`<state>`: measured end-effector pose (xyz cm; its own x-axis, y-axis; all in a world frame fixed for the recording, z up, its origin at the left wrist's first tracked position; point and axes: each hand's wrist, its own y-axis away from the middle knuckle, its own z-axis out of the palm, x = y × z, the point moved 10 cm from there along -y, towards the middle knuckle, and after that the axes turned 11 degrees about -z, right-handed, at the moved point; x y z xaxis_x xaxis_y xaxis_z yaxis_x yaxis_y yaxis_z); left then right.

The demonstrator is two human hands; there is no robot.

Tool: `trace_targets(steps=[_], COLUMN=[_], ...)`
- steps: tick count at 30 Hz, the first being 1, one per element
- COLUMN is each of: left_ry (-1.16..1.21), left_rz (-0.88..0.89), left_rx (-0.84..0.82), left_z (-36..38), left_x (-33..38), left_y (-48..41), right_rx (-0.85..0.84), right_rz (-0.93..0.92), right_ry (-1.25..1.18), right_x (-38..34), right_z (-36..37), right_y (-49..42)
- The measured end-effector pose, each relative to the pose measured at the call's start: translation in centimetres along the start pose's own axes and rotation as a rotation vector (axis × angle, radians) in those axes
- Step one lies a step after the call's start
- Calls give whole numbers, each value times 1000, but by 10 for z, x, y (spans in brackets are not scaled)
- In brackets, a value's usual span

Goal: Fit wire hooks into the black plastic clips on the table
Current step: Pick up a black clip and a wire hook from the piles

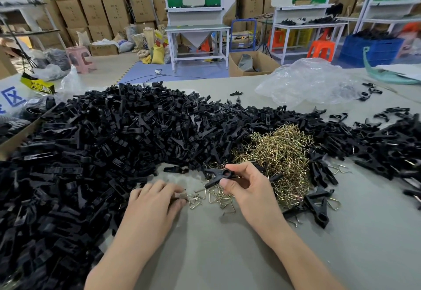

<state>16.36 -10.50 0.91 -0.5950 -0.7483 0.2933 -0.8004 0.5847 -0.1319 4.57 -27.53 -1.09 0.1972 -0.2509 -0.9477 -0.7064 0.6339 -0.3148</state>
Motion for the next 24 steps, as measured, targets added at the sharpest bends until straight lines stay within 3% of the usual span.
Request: trace_targets(steps=[7, 12, 16, 24], left_ry=[117, 754, 1200, 1444], left_rz=[35, -179, -304, -376], left_rx=[33, 123, -70, -311], left_z=[-2, -21, -4, 15], left_x=[7, -8, 2, 15], left_y=[0, 1, 2, 6], right_rx=[-3, -24, -73, -86], right_rz=[-3, -10, -22, -21], right_ry=[-11, -97, -164, -257], right_x=[-3, -6, -7, -7], right_z=[0, 3, 10, 12], right_y=[0, -1, -1, -1])
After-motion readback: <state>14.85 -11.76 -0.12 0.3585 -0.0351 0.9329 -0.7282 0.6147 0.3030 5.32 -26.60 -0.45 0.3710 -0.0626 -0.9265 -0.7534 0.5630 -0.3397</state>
